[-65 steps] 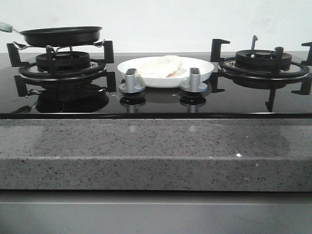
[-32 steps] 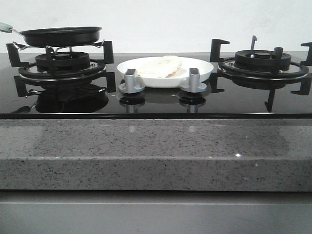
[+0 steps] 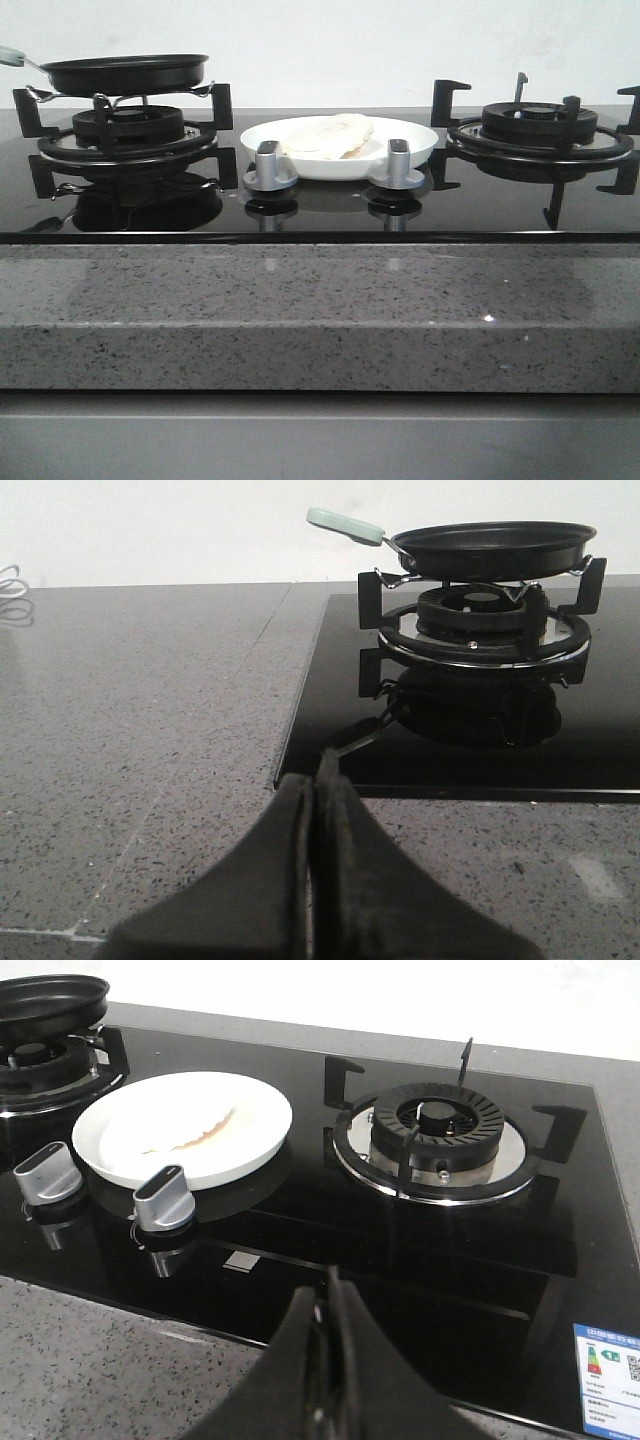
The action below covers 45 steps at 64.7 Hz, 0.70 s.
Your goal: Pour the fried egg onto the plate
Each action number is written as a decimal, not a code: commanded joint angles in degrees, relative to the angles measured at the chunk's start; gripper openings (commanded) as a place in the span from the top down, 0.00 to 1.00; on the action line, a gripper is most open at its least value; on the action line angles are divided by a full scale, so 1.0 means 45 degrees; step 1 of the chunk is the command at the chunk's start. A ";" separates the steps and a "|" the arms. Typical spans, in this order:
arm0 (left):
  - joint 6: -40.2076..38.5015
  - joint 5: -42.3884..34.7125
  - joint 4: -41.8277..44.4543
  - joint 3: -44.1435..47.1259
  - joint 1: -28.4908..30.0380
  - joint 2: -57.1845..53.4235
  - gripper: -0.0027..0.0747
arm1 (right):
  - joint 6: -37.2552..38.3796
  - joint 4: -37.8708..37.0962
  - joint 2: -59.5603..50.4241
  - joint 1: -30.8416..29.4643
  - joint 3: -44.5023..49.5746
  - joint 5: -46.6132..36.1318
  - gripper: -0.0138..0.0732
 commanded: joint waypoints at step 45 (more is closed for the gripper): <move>-0.0139 -0.0995 -0.0143 0.0100 -0.0066 -0.0221 0.99 | 0.2890 -0.2880 -0.1655 -0.1429 0.2852 -0.4213 0.91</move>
